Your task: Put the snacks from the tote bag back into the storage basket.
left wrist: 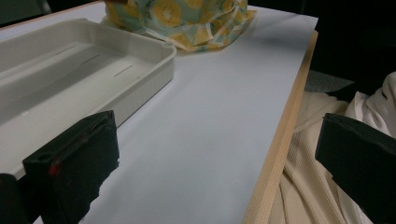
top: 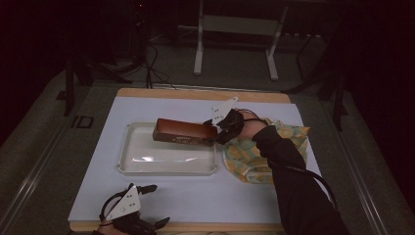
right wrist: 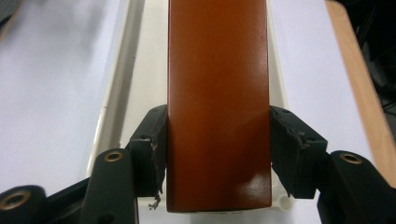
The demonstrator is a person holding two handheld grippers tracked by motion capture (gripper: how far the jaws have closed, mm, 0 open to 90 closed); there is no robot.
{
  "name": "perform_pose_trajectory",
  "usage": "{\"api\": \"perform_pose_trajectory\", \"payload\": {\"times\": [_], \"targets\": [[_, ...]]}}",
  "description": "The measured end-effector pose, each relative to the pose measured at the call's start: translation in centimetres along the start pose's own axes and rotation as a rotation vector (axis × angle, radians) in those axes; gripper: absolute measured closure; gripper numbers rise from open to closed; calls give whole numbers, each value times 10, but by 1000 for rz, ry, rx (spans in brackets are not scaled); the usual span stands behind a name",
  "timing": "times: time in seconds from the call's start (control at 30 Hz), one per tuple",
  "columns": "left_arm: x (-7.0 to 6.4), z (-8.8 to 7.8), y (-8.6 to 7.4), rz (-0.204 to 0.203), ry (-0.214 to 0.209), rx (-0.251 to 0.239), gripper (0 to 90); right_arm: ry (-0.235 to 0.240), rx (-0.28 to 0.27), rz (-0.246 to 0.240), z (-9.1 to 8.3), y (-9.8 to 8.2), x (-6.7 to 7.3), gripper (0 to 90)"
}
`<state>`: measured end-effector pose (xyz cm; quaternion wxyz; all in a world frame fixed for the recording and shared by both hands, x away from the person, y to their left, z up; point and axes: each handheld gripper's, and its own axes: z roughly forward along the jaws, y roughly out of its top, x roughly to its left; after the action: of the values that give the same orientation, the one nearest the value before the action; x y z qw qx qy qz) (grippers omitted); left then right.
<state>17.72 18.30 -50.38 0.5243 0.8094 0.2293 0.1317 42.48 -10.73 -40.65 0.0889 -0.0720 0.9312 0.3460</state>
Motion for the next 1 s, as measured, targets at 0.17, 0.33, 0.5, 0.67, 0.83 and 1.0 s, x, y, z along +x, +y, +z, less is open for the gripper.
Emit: {"api": "perform_pose_trajectory", "payload": {"times": [0.17, 0.33, 0.5, 0.67, 0.83, 1.0], "targets": [[0, -1, 0, 5, -12, -9, 0, 10, 48, 4, 22, -8, 0, 430], [0, 0, 0, 6, -13, -5, 0, 4, 109, 0, 37, -15, 1, 429], [-1, -1, 1, 9, -28, -21, 0, 6, 145, -9, 47, -18, 2, 429], [-1, 0, 1, 8, -31, -18, 0, 21, 164, -1, 53, -23, 0, 428], [-2, -1, 1, 10, -39, -26, 0, 55, 184, 17, 61, -26, -2, 426], [-2, 0, 1, 17, -45, -18, 0, 71, 201, 22, 68, -27, -2, 424]]}}
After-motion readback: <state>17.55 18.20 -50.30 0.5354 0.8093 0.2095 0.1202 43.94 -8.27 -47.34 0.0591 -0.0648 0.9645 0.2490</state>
